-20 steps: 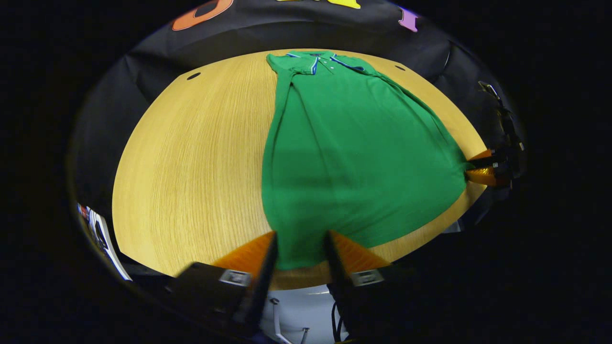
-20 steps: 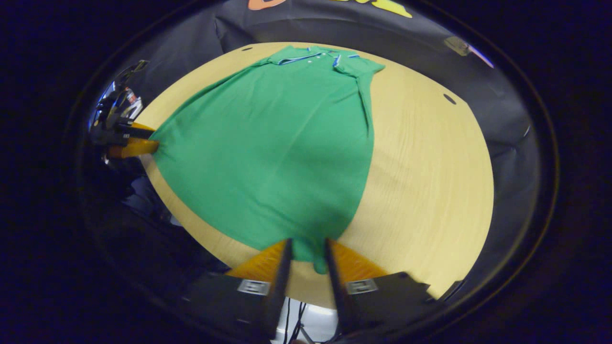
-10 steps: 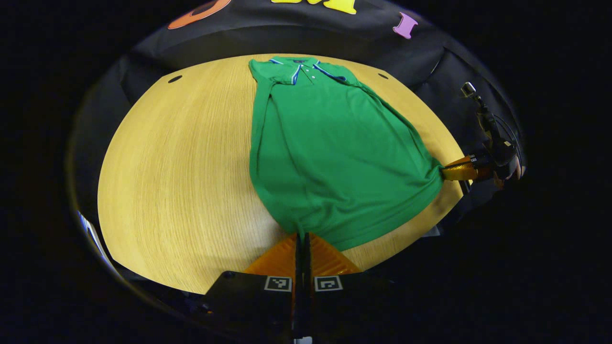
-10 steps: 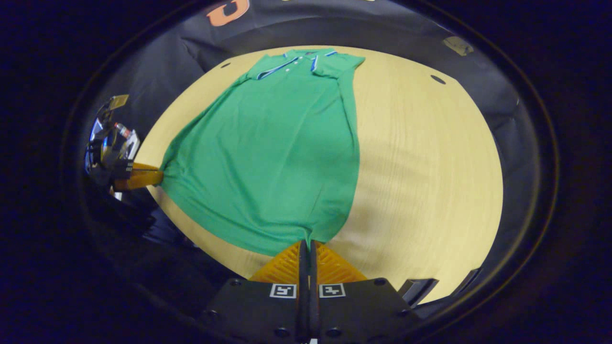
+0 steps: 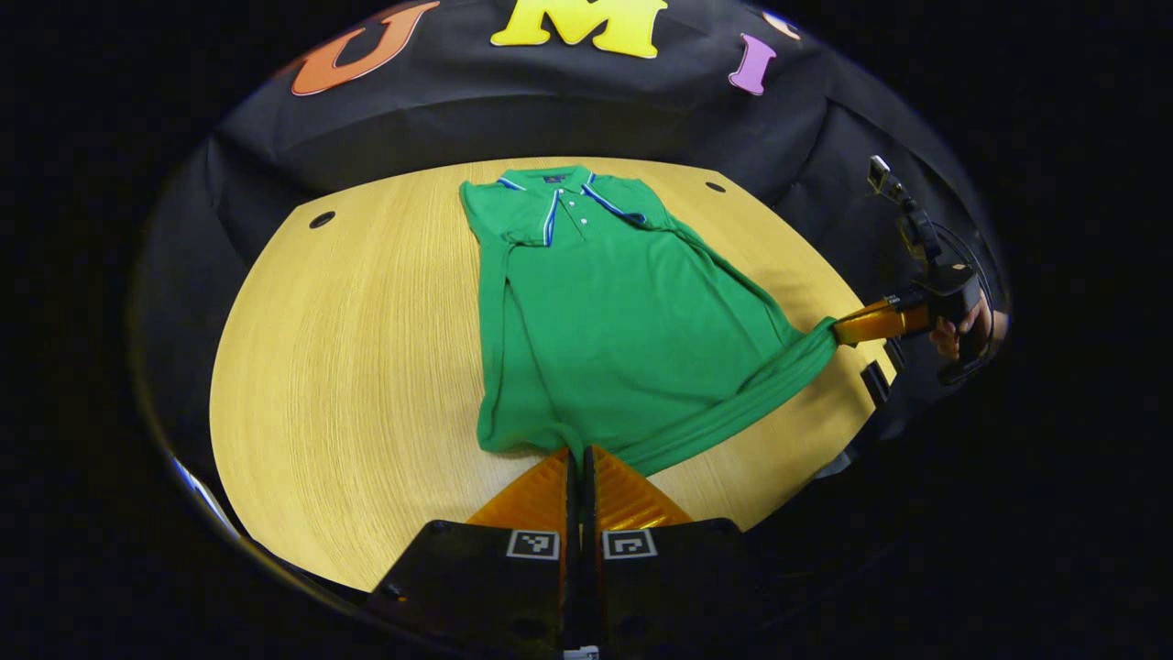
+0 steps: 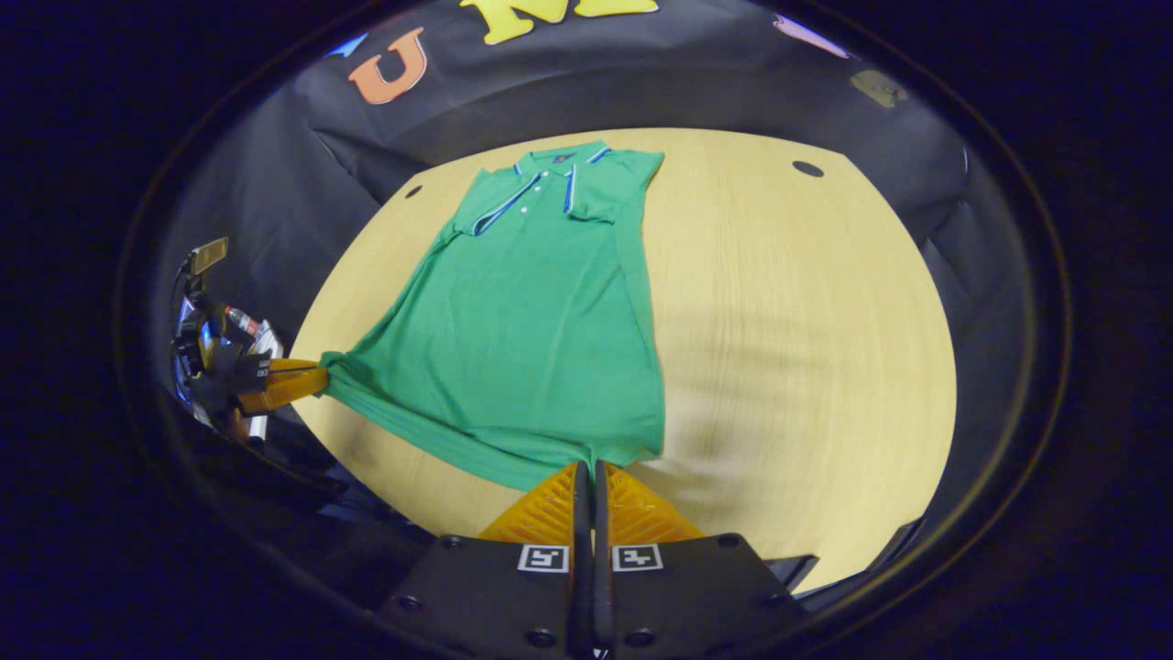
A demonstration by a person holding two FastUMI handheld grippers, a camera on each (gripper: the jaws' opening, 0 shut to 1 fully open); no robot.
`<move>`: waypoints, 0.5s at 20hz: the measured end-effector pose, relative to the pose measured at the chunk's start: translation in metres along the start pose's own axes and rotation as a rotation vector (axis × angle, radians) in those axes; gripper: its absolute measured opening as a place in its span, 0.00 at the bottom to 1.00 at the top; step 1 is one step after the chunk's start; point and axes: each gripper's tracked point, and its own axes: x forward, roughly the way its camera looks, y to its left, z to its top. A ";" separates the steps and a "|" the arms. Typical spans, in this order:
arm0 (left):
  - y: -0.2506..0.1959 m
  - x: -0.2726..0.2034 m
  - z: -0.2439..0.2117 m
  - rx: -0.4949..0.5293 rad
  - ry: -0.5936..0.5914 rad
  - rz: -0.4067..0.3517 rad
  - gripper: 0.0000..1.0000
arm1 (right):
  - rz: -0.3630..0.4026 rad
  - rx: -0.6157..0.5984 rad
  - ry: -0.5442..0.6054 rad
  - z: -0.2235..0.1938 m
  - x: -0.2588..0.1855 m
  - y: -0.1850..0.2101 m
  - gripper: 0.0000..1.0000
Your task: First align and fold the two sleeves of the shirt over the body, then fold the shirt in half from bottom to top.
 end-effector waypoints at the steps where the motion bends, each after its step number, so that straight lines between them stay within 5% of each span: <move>1: 0.003 0.000 0.009 0.000 -0.015 0.007 0.03 | 0.008 0.016 -0.012 0.009 -0.003 0.000 0.02; 10: 0.037 0.002 0.098 -0.066 -0.133 0.054 0.03 | 0.032 0.096 -0.153 0.106 -0.010 -0.001 0.02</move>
